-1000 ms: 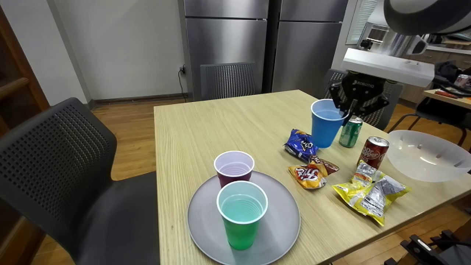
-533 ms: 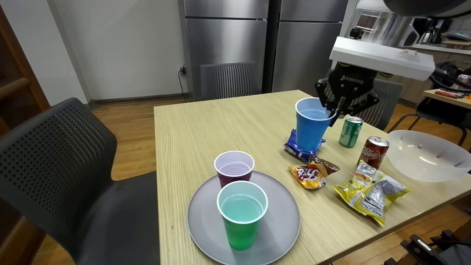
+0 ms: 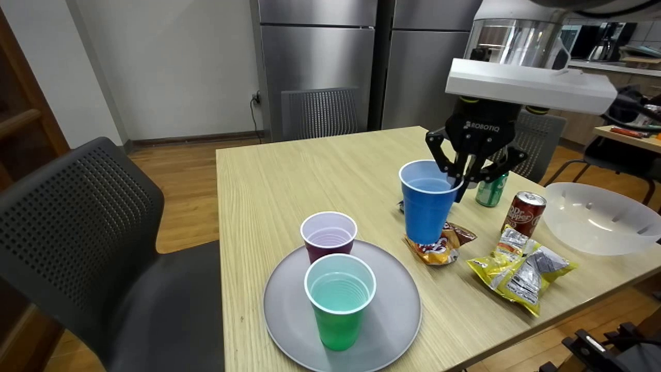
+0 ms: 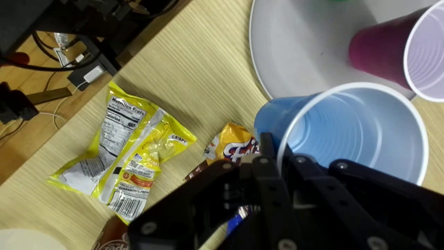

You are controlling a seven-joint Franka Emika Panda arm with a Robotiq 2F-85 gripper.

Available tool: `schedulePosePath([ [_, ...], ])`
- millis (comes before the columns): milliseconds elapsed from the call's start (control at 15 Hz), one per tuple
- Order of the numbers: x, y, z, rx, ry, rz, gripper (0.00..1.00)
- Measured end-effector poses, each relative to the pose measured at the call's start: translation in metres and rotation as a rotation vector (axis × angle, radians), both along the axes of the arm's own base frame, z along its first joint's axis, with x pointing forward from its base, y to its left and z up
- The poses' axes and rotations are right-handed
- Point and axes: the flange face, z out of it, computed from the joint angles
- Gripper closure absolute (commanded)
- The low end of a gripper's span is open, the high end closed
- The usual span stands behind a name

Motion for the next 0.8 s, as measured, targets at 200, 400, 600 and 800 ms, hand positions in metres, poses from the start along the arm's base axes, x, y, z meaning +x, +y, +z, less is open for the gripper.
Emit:
schedulePosePath([
  [200,-0.005,0.011,-0.006,-0.002,0.038,0.024,0.99],
  [400,-0.01,0.018,-0.017,-0.006,0.066,0.047,0.99],
  [600,-0.014,0.024,-0.03,-0.006,0.095,0.077,0.99],
  [800,-0.015,0.031,-0.041,0.007,0.118,0.107,0.99],
])
